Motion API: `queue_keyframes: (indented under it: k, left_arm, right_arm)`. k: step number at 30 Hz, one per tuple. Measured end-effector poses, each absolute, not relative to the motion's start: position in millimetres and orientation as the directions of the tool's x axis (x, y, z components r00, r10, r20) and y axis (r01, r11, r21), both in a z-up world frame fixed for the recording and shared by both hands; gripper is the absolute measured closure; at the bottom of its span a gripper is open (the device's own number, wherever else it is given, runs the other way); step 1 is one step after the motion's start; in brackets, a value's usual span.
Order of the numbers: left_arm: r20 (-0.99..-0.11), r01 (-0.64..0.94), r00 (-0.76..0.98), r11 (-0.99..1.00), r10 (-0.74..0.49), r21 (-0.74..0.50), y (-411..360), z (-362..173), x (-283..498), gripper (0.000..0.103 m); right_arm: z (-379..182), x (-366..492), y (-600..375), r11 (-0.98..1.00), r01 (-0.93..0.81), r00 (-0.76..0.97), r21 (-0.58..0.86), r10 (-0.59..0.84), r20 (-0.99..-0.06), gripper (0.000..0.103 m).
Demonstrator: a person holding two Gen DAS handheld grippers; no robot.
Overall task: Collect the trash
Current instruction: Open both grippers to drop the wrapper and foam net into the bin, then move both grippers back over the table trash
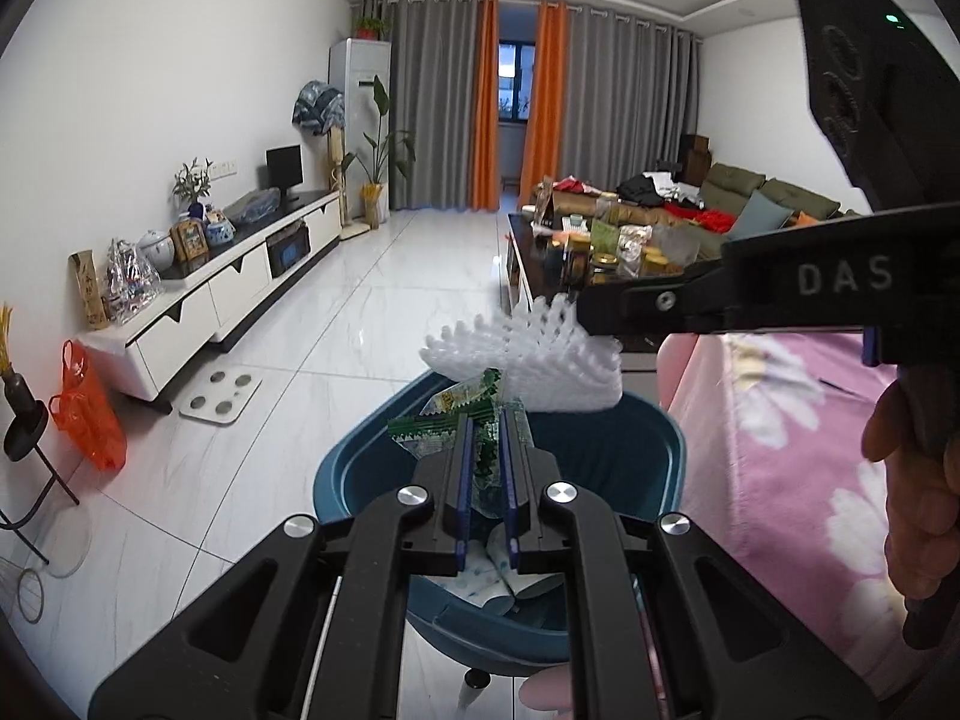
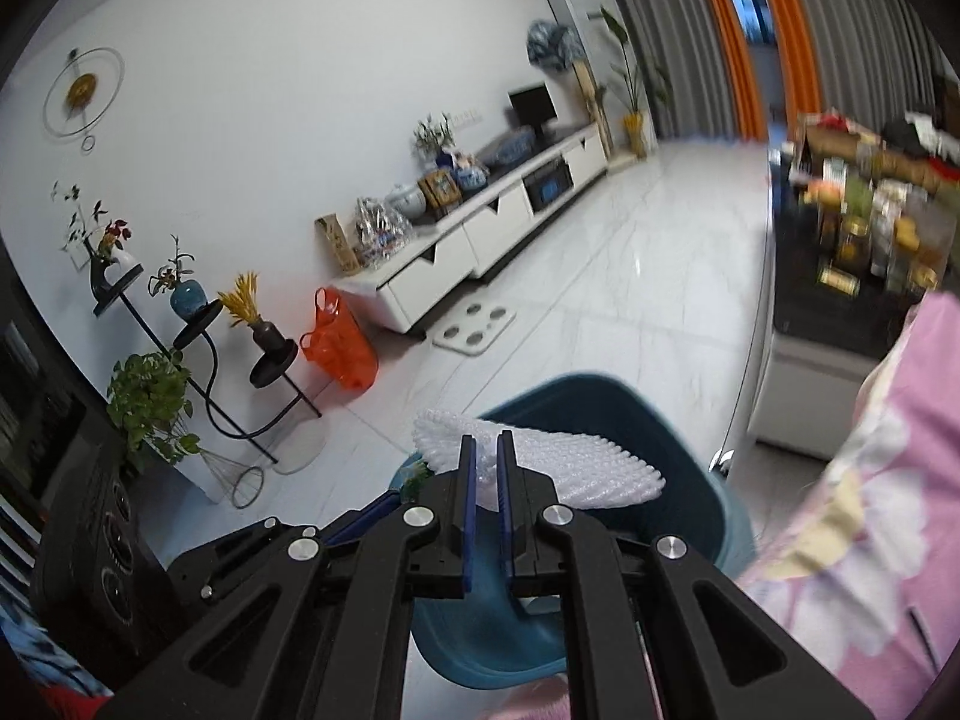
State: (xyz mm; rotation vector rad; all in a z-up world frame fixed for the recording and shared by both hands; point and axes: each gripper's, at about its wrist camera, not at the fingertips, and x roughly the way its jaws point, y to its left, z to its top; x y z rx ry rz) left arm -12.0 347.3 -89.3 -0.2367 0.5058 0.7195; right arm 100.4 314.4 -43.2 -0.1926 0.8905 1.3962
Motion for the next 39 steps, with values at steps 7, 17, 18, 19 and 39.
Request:
queue_keyframes:
  k: [7, 17, 18, 19, 39]
  left_arm:
    - [-0.541, -0.676, 0.627, 0.736, 0.561, -0.019, 358, -110, 9, 0.090]
    - [-0.518, -0.684, 0.635, 0.729, 0.572, -0.034, 366, -113, 14, 0.035]
    - [-0.514, -0.685, 0.636, 0.728, 0.576, -0.033, 366, -110, 11, 0.028]
    - [-0.504, -0.687, 0.639, 0.726, 0.581, -0.034, 364, -107, 9, 0.023]
    - [-0.367, -0.683, 0.694, 0.728, 0.619, -0.061, 272, 3, -37, 0.006]
  right_arm:
    - [-63, 104, 327, 0.277, -0.889, -0.052, 0.364, 0.729, -0.683, 0.092]
    - [-67, 128, 313, 0.328, -0.833, -0.067, 0.445, 0.739, -0.670, 0.060]
    - [-64, 129, 309, 0.330, -0.829, -0.063, 0.452, 0.748, -0.661, 0.057]
    - [-62, 131, 306, 0.334, -0.826, -0.056, 0.454, 0.753, -0.656, 0.054]
    - [0, 137, 176, 0.507, -0.841, 0.336, 0.190, 0.764, -0.552, 0.014]
